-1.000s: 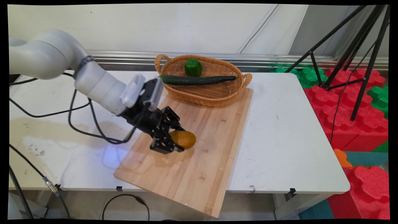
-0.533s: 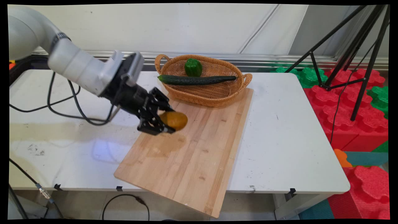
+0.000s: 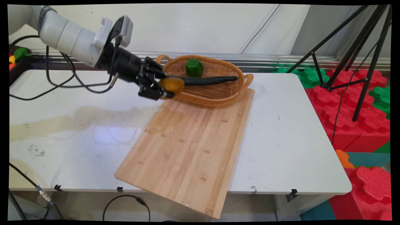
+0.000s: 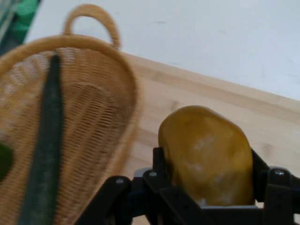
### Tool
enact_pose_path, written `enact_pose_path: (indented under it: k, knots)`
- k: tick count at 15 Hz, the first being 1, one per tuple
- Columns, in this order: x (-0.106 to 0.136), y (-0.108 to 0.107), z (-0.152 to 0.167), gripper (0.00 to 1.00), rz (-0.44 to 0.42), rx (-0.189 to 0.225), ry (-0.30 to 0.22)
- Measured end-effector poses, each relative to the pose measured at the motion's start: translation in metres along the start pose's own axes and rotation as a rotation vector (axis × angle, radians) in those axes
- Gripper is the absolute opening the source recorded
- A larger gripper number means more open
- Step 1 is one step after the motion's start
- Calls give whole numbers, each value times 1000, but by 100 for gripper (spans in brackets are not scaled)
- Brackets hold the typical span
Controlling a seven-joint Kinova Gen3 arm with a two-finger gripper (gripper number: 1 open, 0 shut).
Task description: Place the picked object in the vegetable basket
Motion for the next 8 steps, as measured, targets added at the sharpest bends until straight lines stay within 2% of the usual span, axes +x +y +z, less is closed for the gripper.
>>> enact_pose_path:
  k: [8]
  knots:
    - [4, -65, 15, 0, -58, 128, 33]
